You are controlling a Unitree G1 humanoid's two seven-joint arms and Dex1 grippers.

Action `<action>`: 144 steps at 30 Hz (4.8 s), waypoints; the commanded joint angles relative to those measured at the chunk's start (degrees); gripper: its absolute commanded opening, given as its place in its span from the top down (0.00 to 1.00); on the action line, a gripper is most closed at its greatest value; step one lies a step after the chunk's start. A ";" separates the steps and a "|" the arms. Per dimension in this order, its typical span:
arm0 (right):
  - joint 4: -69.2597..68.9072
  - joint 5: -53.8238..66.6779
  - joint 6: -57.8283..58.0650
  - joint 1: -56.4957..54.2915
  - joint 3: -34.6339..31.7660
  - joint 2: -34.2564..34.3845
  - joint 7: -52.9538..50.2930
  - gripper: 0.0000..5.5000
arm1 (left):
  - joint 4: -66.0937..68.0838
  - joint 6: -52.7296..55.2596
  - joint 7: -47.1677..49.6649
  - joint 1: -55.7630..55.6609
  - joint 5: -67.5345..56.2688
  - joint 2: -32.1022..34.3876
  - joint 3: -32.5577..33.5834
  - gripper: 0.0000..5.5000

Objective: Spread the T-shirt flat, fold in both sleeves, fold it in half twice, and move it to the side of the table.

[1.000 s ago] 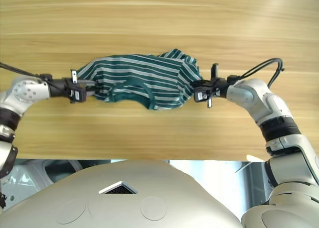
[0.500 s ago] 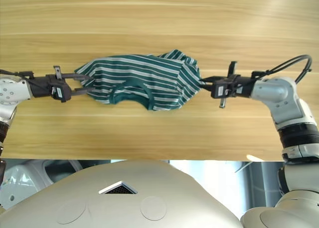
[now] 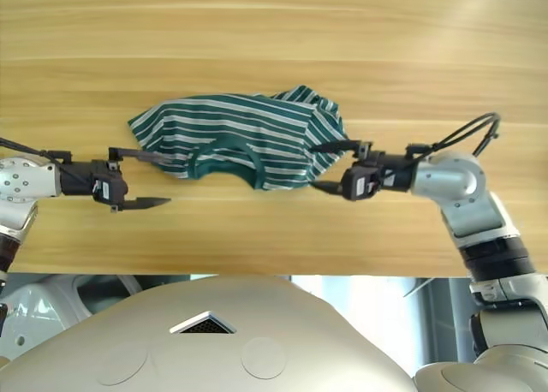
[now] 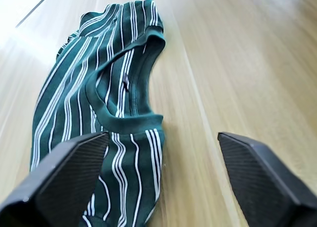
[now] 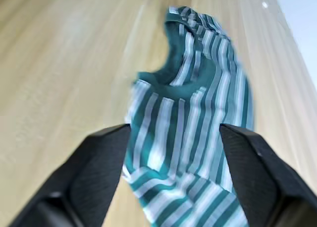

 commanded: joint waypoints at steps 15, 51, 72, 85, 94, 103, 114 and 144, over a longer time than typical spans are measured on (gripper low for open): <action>4.21 -21.05 -1.09 0.22 6.11 6.95 -9.71 0.33 | 14.43 -7.24 17.04 -7.30 22.25 -3.32 -2.99 0.09; 10.53 -26.34 1.08 -3.66 6.13 5.22 -17.38 1.00 | 20.12 -9.29 23.57 -10.32 27.16 -4.81 -7.57 1.00; -6.97 30.77 -1.90 -2.92 -30.39 -8.02 -0.09 1.00 | -28.74 -1.26 10.96 -7.17 -35.77 6.34 18.67 1.00; 33.31 -6.48 10.69 -43.68 -12.90 7.32 -6.89 1.00 | 16.76 11.21 -0.49 -40.05 -6.60 -4.24 11.66 1.00; 38.19 -3.57 10.53 -70.19 -27.05 7.16 -40.80 1.00 | 24.93 -1.33 42.67 -73.47 -10.13 -2.72 34.94 1.00; 35.71 -5.22 2.32 -47.67 -25.68 2.37 -34.30 1.00 | 15.93 -9.29 14.06 -34.48 -10.39 -2.69 22.57 1.00; -0.69 18.62 5.01 -8.92 -23.66 -6.79 1.97 1.00 | -2.45 -1.40 -1.56 -2.62 -22.18 -1.47 21.04 1.00; 59.26 -16.92 23.02 -82.49 -12.61 11.85 -47.18 1.00 | 38.77 22.46 39.89 -79.13 9.00 -8.27 14.20 1.00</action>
